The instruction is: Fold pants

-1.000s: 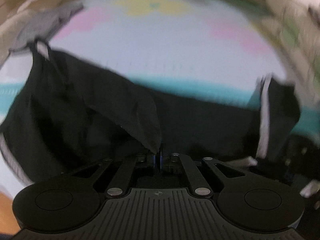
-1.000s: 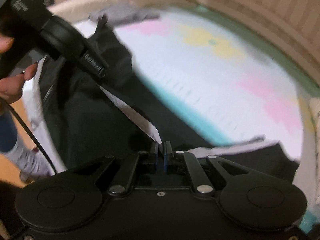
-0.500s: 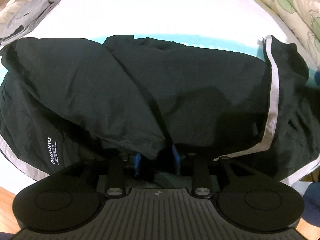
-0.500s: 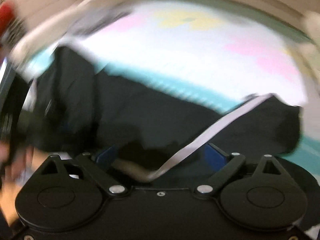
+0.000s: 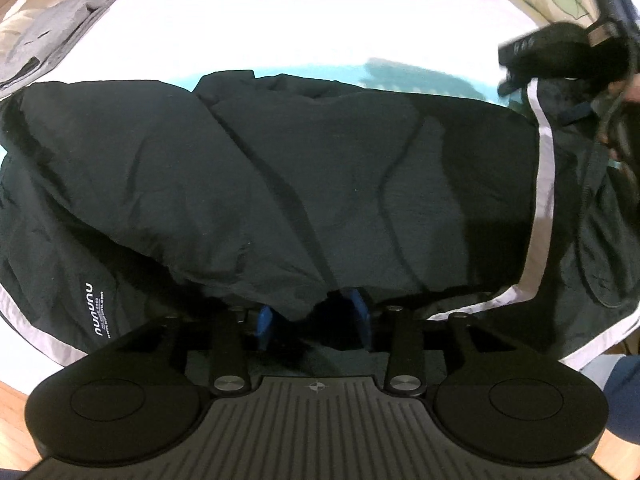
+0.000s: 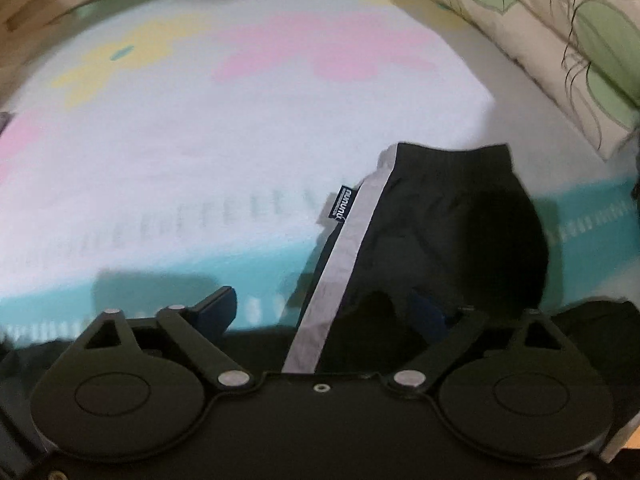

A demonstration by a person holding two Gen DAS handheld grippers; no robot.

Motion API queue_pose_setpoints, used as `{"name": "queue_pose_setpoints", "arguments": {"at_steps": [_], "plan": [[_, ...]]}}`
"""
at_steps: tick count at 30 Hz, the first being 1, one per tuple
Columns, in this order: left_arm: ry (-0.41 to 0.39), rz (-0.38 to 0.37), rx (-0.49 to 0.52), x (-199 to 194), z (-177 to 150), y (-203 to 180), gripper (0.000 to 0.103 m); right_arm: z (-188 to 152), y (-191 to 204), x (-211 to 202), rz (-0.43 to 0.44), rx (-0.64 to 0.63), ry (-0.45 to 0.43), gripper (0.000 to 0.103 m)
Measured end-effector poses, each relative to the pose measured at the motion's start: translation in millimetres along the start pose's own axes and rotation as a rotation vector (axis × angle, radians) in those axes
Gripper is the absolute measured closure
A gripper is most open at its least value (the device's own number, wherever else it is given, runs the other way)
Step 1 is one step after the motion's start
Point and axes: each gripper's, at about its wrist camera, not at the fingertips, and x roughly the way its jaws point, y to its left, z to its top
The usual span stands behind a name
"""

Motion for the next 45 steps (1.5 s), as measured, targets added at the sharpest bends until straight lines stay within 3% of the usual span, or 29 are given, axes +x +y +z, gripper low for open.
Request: {"name": "queue_pose_setpoints", "arguments": {"at_steps": [4,5,6,9,13,18,22,27,28,29,30,31,36,42,43,45], "plan": [[0.008,-0.017,-0.015,-2,2,8,0.064,-9,-4,14,-0.048,-0.005,0.064,0.078],[0.008,-0.021,-0.016,-2,2,10,0.064,-11,-8,8,-0.040,-0.002,0.038,0.087],[0.008,-0.024,-0.018,-4,3,11,0.064,-12,-14,-2,-0.039,0.009,0.016,0.089],[0.000,-0.020,-0.016,-2,0,13,0.064,-19,-41,-42,0.002,0.057,-0.073,0.089],[-0.013,0.001,0.000,-2,-4,8,0.064,-41,-92,-98,-0.015,0.107,-0.138,0.089],[-0.029,0.027,0.028,-4,-10,4,0.064,-89,-148,-126,-0.070,0.170,-0.128,0.089],[-0.038,0.043,0.041,-6,-13,1,0.063,-127,-178,-119,-0.070,0.235,-0.066,0.088],[-0.037,0.063,0.033,-7,-14,-3,0.064,-136,-164,-113,-0.046,0.189,-0.059,0.065],[-0.037,0.066,0.032,-7,-13,-4,0.064,-131,-157,-112,-0.041,0.169,-0.073,0.047],[-0.038,0.068,0.032,-6,-13,-5,0.064,-123,-149,-112,-0.038,0.148,-0.093,0.023],[-0.037,0.069,0.033,-6,-13,-5,0.064,-116,-135,-113,-0.039,0.125,-0.115,0.012],[-0.037,0.068,0.032,-6,-13,-5,0.063,-106,-128,-108,-0.035,0.108,-0.132,0.008],[-0.032,0.052,0.024,-2,-9,-1,0.063,-65,-56,-89,-0.054,-0.047,-0.185,0.008],[-0.017,0.021,0.011,-3,-7,9,0.063,-43,17,-33,-0.207,-0.264,-0.165,0.008],[-0.014,0.015,0.007,-3,-6,11,0.063,-42,20,-24,-0.212,-0.265,-0.146,0.013],[-0.010,0.004,-0.002,-2,-5,13,0.063,-40,19,-4,-0.210,-0.223,-0.079,0.042]]}}
